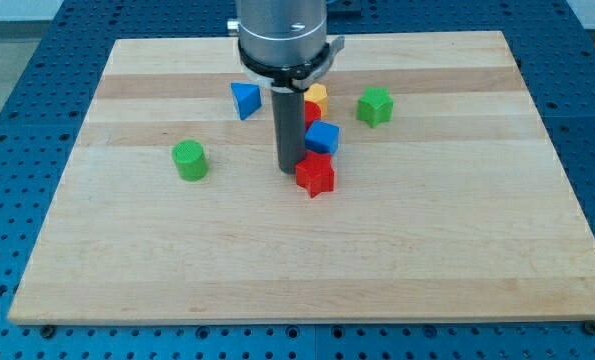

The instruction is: Slide the green circle down a bit

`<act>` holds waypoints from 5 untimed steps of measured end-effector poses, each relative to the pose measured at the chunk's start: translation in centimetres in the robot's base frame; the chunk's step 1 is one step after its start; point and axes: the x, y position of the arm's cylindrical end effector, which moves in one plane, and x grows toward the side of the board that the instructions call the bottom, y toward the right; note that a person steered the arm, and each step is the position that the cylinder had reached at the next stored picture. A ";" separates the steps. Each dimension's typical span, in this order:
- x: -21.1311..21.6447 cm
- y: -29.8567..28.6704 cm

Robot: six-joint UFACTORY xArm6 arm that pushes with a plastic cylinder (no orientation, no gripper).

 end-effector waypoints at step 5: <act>2.1 -8.5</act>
